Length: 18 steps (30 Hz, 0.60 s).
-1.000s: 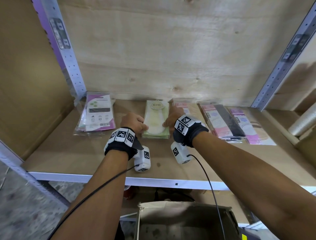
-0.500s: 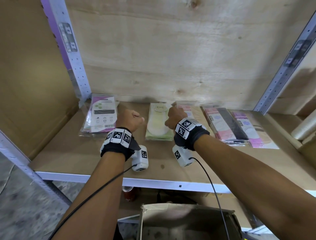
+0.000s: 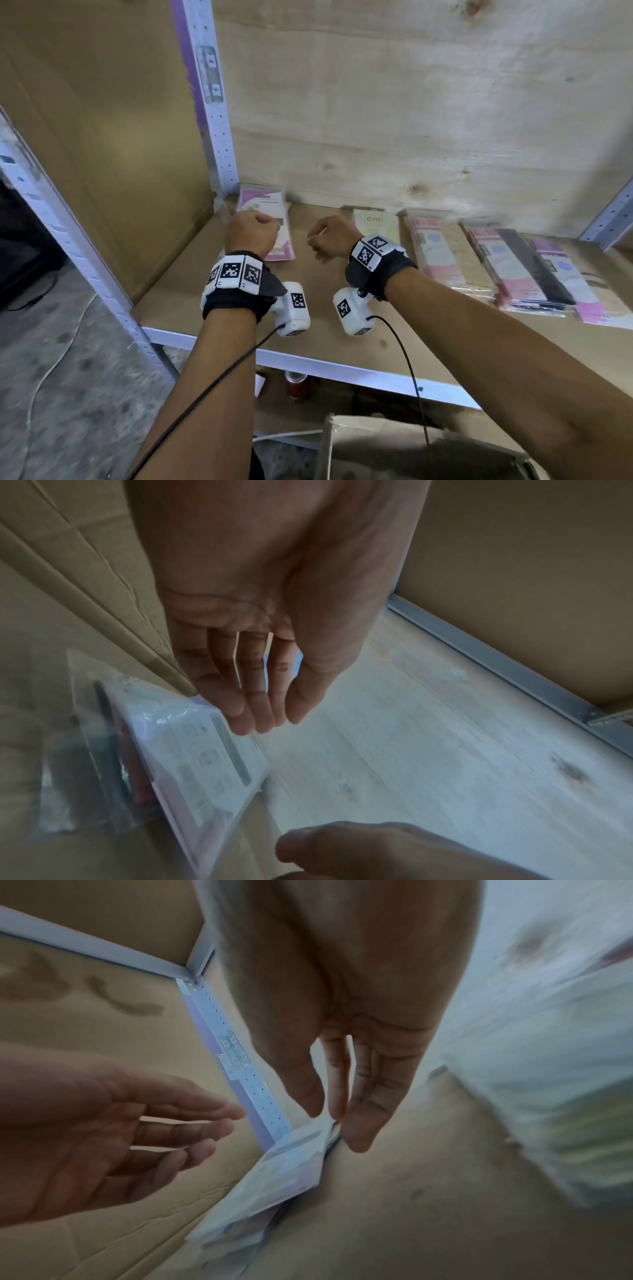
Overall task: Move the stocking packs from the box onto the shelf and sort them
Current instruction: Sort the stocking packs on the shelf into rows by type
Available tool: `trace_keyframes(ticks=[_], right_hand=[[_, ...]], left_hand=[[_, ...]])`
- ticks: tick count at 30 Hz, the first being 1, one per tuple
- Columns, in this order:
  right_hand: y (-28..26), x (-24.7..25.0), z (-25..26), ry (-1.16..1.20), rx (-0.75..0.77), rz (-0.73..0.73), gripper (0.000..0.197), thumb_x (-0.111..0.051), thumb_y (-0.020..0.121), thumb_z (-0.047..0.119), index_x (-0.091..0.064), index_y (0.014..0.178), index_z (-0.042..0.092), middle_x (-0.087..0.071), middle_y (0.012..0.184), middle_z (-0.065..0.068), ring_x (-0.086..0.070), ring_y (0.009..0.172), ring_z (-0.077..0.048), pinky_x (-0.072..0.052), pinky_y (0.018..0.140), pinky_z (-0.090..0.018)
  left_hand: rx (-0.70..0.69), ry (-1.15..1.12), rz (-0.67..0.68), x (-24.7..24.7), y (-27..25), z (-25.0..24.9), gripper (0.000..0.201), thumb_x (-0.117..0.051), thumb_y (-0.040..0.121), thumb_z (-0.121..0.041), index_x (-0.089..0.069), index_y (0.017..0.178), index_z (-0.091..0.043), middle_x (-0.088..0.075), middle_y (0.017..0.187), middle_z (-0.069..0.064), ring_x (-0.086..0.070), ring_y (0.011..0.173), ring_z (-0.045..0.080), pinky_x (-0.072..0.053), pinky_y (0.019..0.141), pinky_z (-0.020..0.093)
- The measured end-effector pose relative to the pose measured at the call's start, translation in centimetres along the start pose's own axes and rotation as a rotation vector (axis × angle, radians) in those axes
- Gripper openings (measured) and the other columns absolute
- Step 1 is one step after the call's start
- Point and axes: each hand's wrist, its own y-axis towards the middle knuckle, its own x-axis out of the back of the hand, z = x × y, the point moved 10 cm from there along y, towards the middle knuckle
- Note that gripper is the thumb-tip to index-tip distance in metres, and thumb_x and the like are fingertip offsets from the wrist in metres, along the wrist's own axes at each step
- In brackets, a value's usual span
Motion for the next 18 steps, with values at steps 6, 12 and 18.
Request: trace_keyframes(ticks=[6, 12, 18], right_hand=[[2.0, -4.1, 1.6, 0.001, -0.086, 0.127, 0.026, -0.072, 0.090, 0.025, -0.063, 0.081, 0.002, -0.067, 0.076, -0.014, -0.063, 0.068, -0.027, -0.058, 0.079, -0.042], [2.3, -5.5, 1.1, 0.039, -0.159, 0.180, 0.019, -0.074, 0.086, 0.008, -0.062, 0.073, 0.005, -0.061, 0.044, -0.001, -0.044, 0.025, -0.006, -0.036, 0.033, -0.016], [0.3, -1.9, 1.8, 0.275, -0.060, 0.146, 0.008, -0.066, 0.090, 0.001, -0.058, 0.090, 0.000, -0.059, 0.083, -0.021, -0.044, 0.052, -0.018, -0.037, 0.047, -0.026]], left_hand=[[0.043, -0.006, -0.033, 2.8, 0.7, 1.7, 0.026, -0.057, 0.091, -0.017, -0.074, 0.106, -0.004, -0.073, 0.112, 0.016, -0.070, 0.102, 0.036, -0.057, 0.093, 0.046], [0.092, 0.011, -0.055, 5.6, 0.8, 3.9, 0.019, -0.058, 0.086, -0.016, -0.075, 0.079, -0.015, -0.077, 0.093, 0.006, -0.073, 0.092, 0.030, -0.059, 0.089, 0.042], [0.142, -0.150, 0.039, 4.4, 0.5, 3.6, 0.008, -0.065, 0.091, -0.018, -0.073, 0.089, -0.016, -0.074, 0.095, 0.008, -0.073, 0.086, 0.029, -0.062, 0.084, 0.039]])
